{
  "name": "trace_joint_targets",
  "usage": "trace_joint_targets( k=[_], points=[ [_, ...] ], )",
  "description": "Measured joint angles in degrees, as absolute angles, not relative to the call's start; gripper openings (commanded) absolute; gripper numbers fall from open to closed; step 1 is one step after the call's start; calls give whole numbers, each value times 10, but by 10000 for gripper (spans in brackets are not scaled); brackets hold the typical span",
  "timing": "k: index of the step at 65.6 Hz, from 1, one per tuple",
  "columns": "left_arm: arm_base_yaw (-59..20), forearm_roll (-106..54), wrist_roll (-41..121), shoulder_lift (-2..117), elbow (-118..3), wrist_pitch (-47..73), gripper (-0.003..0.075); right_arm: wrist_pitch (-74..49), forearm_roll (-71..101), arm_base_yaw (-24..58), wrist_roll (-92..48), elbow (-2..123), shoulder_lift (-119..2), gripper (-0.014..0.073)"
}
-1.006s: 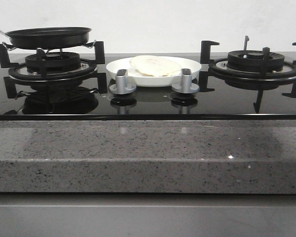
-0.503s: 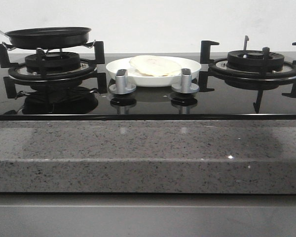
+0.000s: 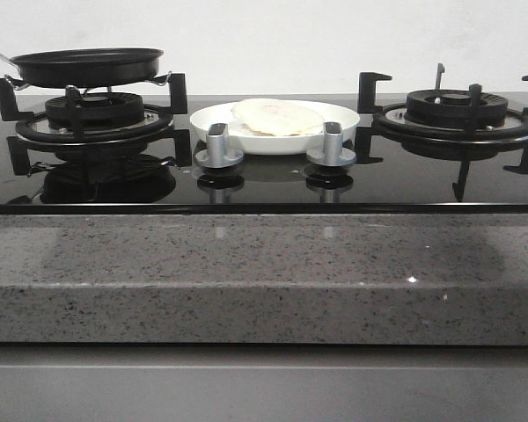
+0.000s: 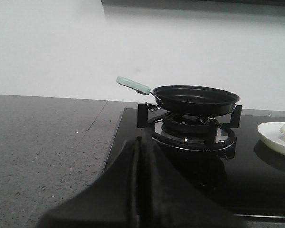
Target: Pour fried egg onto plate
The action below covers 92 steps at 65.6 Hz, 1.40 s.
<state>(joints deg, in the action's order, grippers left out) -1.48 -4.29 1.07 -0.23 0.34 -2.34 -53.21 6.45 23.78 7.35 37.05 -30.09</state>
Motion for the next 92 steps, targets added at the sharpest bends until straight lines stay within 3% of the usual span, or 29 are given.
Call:
trace_joint_targets(
  k=[26,34,61,92],
  points=[
    [-15,-43,11,-2,3,-23,-20,-532,61,238,74,371,-295,-113],
    [-15,-43,11,-2,3,-23,-20,-515,47,203,70,352,-262,-111],
    [-15,-43,11,-2,3,-23,-20,-268,56,38,-3,110,-36,-111],
    [-15,-42,11,-2,3,-23,-20,-60,63,25,-5,-16,6,-111]
  ],
)
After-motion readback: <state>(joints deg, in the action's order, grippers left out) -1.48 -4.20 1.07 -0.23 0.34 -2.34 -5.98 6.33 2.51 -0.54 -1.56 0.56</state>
